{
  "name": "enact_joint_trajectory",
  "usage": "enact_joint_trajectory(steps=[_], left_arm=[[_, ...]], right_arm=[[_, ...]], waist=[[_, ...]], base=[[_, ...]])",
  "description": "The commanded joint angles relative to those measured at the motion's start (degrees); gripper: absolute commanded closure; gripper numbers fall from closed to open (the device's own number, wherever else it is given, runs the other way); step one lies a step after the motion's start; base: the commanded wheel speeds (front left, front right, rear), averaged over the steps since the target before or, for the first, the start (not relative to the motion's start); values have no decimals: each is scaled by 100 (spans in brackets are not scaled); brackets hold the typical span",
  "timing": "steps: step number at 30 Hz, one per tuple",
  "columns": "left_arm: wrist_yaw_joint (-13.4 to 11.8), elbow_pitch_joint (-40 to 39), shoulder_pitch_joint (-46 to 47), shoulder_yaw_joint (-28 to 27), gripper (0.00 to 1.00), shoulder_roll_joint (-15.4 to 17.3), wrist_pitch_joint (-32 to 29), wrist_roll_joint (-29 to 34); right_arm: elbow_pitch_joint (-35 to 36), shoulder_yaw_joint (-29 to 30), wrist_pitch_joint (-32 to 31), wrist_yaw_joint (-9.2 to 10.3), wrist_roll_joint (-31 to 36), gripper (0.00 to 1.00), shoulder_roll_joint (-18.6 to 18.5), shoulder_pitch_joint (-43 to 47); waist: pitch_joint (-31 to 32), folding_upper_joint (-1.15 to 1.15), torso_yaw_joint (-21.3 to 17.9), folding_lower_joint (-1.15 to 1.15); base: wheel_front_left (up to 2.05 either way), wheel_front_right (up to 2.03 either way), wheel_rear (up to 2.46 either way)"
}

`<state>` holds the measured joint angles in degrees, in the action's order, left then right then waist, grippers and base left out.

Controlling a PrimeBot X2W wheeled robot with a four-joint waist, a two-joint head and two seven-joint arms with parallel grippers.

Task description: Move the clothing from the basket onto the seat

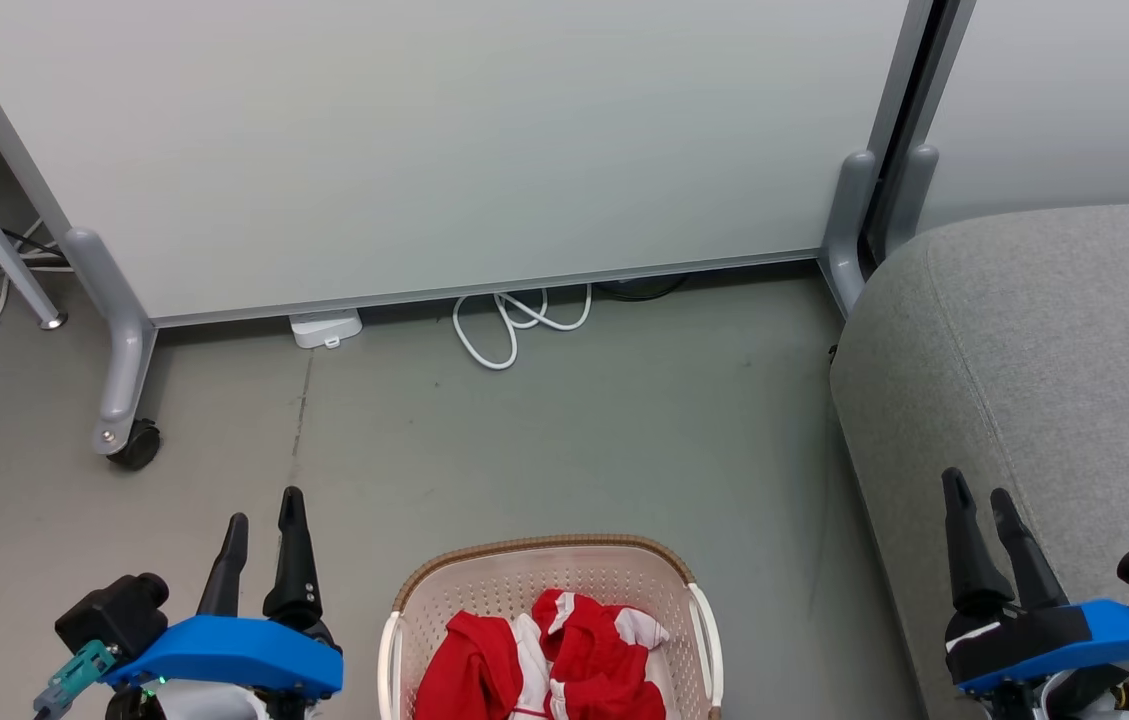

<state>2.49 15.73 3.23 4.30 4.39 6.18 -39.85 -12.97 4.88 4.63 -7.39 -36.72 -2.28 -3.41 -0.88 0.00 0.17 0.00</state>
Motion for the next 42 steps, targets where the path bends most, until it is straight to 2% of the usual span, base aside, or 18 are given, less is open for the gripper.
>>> enact_joint_trajectory(steps=[1,21,42], left_arm=[[-19,-71,139,29,0,48,67,190],[61,26,177,194,0,8,373,1279],[185,423,221,331,0,-34,628,2079]], right_arm=[[89,5,50,-8,216,0,-50,-127],[154,51,161,-11,1511,0,-61,-141],[182,161,268,-13,2602,0,-68,-59]], waist=[[-6,0,2,0],[-55,0,24,0],[10,0,65,0]], base=[[0,0,0],[0,0,0],[0,0,0]])
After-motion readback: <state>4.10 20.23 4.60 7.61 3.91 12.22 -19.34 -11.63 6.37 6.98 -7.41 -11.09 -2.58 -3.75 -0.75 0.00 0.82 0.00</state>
